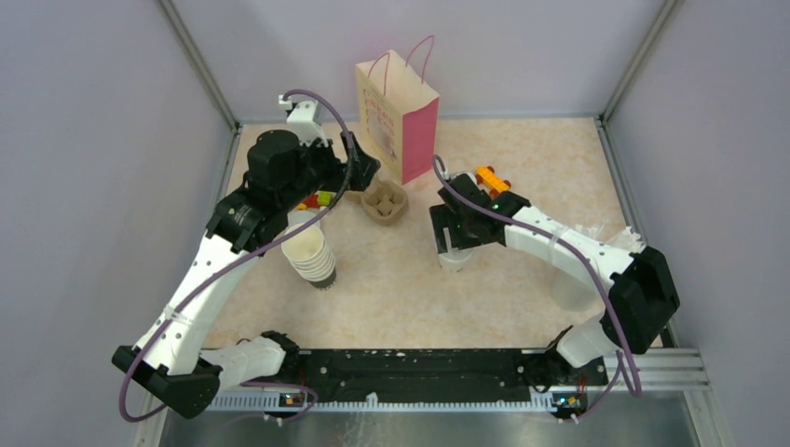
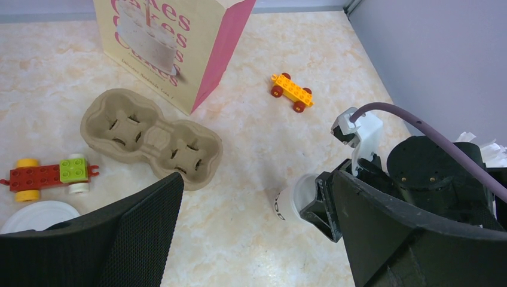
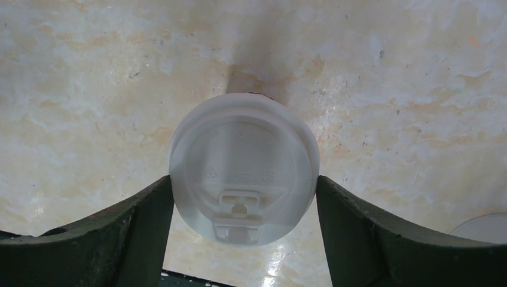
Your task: Pack the takeout coffee
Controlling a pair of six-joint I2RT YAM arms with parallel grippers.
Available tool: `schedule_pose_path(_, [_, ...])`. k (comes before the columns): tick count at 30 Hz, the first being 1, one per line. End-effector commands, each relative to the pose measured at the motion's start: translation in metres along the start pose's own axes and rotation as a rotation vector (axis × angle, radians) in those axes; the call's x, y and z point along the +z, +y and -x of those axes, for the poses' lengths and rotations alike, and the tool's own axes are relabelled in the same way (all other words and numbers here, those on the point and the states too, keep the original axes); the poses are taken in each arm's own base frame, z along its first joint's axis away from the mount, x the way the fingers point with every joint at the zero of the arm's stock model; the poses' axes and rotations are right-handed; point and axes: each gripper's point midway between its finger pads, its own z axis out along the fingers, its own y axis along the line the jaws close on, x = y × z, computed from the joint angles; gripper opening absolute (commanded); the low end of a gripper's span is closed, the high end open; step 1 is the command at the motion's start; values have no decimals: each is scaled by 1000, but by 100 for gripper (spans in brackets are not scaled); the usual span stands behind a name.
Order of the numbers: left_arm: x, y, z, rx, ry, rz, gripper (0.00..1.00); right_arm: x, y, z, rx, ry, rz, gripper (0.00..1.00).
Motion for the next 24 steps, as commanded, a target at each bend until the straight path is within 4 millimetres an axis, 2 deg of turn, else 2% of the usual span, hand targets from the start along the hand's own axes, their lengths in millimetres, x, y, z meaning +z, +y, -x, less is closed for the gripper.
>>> schedule_pose_path(1, [-5, -5, 10, 6, -41, -17, 99, -3, -29, 1, 20, 17, -92, 78])
schedule_pose_path(7, [-5, -4, 7, 1, -33, -18, 99, -13, -79, 15, 128, -13, -157, 78])
schedule_pose_path(12, [-4, -3, 5, -9, -26, -11, 99, -26, -142, 33, 250, -63, -238, 78])
schedule_pose_path(15, [-3, 0, 1, -16, -13, 2, 99, -27, -181, 40, 327, -84, -289, 78])
schedule_pose_path(17, [-3, 3, -4, -21, 0, 18, 99, -24, -200, 44, 366, -99, -315, 78])
schedule_pose_path(20, [-3, 12, -7, -15, 4, 60, 99, -17, -221, 50, 422, -123, -329, 78])
schedule_pose_path(24, [-6, 14, -10, 0, 9, 64, 99, -3, -231, 59, 459, -126, -315, 78])
